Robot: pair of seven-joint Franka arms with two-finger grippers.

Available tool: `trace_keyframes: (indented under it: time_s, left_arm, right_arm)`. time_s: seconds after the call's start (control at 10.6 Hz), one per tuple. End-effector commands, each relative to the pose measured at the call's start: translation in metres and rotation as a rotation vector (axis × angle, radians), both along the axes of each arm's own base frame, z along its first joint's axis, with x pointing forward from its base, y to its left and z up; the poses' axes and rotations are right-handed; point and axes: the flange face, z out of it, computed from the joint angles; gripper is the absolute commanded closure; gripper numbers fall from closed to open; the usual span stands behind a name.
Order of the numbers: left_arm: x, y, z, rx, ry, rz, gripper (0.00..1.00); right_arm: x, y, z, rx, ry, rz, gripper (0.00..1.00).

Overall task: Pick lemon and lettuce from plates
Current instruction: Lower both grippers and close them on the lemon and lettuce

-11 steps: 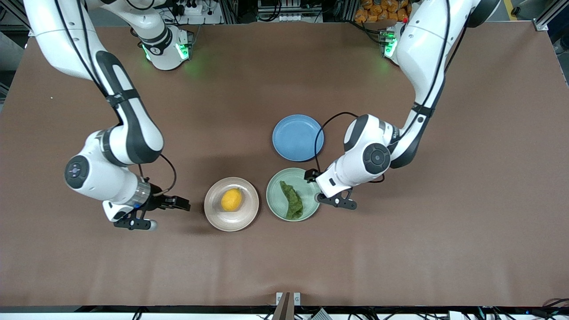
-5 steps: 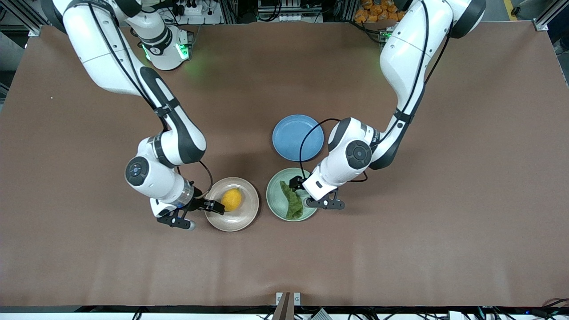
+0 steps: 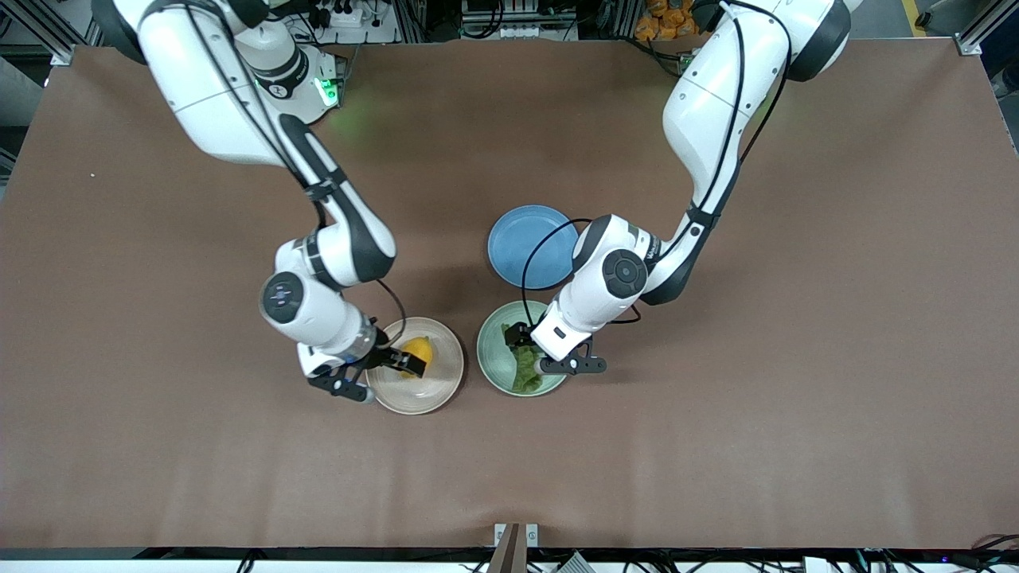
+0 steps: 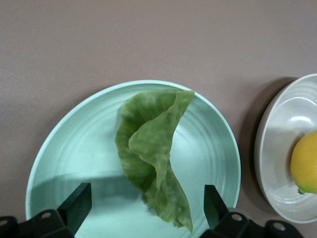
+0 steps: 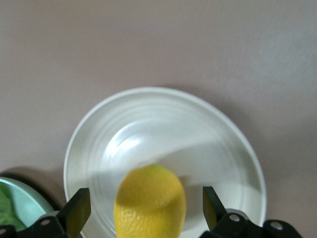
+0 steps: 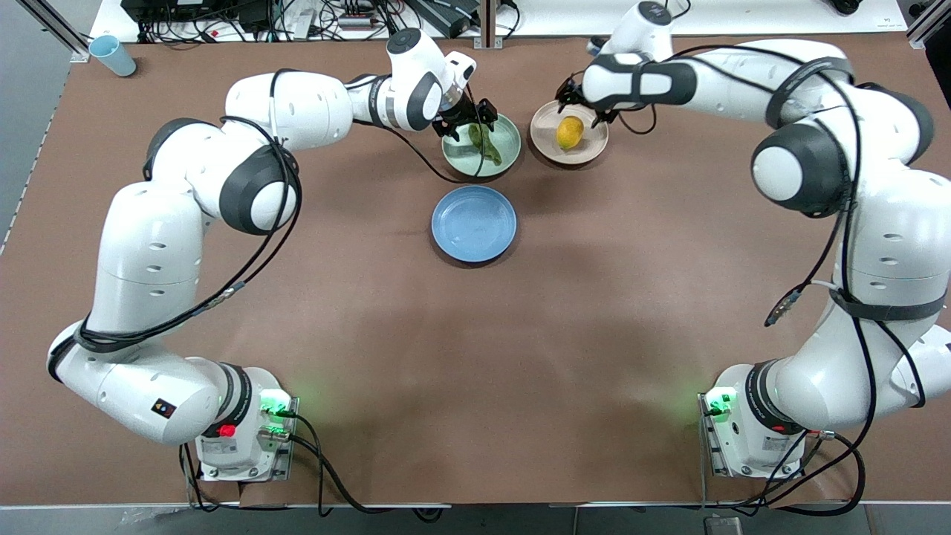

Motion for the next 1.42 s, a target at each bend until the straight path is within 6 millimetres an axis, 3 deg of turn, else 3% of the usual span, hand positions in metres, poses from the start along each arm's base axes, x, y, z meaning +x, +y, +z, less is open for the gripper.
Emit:
trace_keyframes:
  time_s: [0.0, 0.19, 0.38, 0.47, 0.57, 0.66, 0.76, 0.85, 0.95, 1.04, 1.32]
  left_arm:
    - [0.007, -0.004, -0.005, -0.036, -0.018, 0.069, 0.00]
    - [0.009, -0.002, -0.004, -0.038, -0.023, 0.074, 0.00]
    - [0.009, -0.002, -0.007, -0.042, -0.026, 0.088, 0.23]
    - [0.009, -0.003, -0.008, -0.048, -0.020, 0.117, 0.40]
    - [0.009, -0.004, -0.008, -0.051, -0.018, 0.128, 0.52]
    - [0.008, -0.003, -0.009, -0.050, -0.016, 0.129, 0.64]
    - [0.009, -0.002, -0.010, -0.049, -0.015, 0.131, 0.74]
    - [0.008, -0.003, -0.011, -0.048, -0.014, 0.129, 0.85]
    - [0.008, -0.003, -0.011, -0.048, -0.014, 0.129, 0.93]
    - [0.008, -0.002, -0.011, -0.048, -0.015, 0.128, 0.98]
    - [0.011, 0.001, -0.007, -0.050, -0.016, 0.136, 1.00]
  right_arm:
    - [-0.009, 0.024, -0.021, -0.066, 0.007, -0.031, 0.00]
    - [-0.010, 0.022, -0.022, -0.072, 0.007, -0.028, 0.00]
    - [-0.010, 0.021, -0.023, -0.073, 0.009, -0.036, 0.00]
    - [-0.010, 0.020, -0.024, -0.084, 0.004, -0.045, 0.28]
    - [-0.014, 0.030, -0.024, -0.115, -0.005, -0.076, 0.40]
    - [-0.012, 0.029, -0.022, -0.148, -0.036, -0.093, 0.40]
    - [-0.012, 0.029, -0.021, -0.160, -0.046, -0.087, 0.48]
    - [-0.012, 0.029, -0.021, -0.162, -0.046, -0.078, 0.85]
    - [-0.012, 0.030, -0.021, -0.164, -0.043, -0.078, 1.00]
    - [-0.010, 0.027, -0.019, -0.163, -0.043, -0.077, 1.00]
    - [0.000, 0.013, -0.009, -0.147, -0.032, -0.113, 1.00]
